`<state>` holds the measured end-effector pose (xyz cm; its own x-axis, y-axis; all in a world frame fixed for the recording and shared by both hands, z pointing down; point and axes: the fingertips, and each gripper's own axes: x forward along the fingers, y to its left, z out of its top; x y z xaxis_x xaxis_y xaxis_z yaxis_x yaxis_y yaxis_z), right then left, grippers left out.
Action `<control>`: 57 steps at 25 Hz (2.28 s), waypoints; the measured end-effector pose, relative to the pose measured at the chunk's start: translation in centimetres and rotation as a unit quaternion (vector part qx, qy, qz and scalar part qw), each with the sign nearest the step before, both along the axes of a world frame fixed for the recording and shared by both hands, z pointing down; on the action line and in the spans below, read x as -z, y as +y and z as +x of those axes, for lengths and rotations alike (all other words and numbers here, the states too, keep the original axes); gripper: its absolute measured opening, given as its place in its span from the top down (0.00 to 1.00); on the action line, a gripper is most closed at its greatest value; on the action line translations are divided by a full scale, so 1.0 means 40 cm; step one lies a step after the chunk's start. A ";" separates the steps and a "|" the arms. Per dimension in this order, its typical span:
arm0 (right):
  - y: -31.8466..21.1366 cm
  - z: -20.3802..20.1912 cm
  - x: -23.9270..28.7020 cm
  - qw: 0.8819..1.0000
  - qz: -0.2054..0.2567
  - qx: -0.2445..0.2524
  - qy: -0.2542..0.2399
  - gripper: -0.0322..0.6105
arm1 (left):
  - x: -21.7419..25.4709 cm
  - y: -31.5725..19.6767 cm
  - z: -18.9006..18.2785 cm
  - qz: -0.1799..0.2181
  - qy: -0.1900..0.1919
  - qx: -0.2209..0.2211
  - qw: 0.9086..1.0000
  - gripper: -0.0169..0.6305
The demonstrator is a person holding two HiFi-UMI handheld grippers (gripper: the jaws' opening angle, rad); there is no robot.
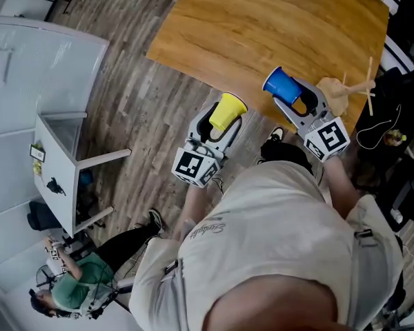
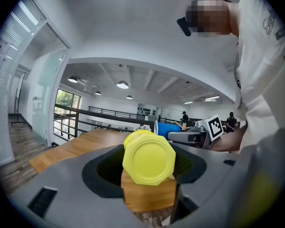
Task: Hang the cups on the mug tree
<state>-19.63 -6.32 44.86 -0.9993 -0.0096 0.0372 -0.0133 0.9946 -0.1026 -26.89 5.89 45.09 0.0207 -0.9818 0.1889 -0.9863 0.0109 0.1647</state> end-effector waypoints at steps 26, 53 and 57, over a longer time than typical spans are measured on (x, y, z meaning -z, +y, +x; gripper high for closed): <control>-0.210 0.147 0.100 0.967 -0.055 -0.246 -0.032 0.58 | 0.026 -0.416 0.023 0.015 0.038 -0.253 0.967 0.55; -0.221 0.615 0.211 0.893 -0.043 -0.444 0.056 0.58 | 0.045 -0.546 0.258 0.034 0.033 -0.388 0.920 0.55; -0.216 0.617 0.150 0.892 -0.039 -0.441 0.093 0.58 | 0.042 -0.542 0.250 0.032 0.031 -0.379 0.924 0.55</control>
